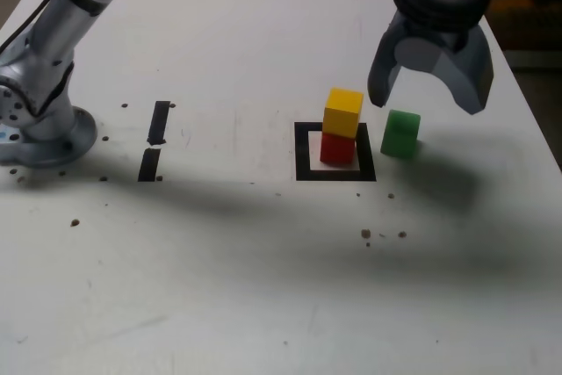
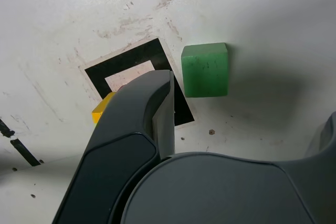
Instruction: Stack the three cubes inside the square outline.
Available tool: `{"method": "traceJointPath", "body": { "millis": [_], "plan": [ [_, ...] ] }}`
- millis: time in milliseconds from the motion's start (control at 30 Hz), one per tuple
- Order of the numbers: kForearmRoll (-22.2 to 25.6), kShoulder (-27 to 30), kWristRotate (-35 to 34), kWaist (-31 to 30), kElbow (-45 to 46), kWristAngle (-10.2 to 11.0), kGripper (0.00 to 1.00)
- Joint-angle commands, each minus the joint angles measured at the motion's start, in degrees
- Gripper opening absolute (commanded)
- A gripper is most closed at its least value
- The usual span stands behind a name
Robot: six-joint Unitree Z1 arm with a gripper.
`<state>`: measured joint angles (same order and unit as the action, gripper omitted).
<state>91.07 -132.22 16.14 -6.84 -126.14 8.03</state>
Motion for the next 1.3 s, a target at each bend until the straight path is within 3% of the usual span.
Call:
{"method": "traceJointPath", "body": {
  "millis": [0,567,1267],
  "plan": [
    [0.2,-0.5,-0.2,0.5,0.2,-0.6,0.99],
    [-1.1,-3.1,-1.3,3.0,0.9,-6.3,0.97],
    [-4.8,-4.1,-1.5,3.7,3.5,-9.8,0.96]
  ]
}}
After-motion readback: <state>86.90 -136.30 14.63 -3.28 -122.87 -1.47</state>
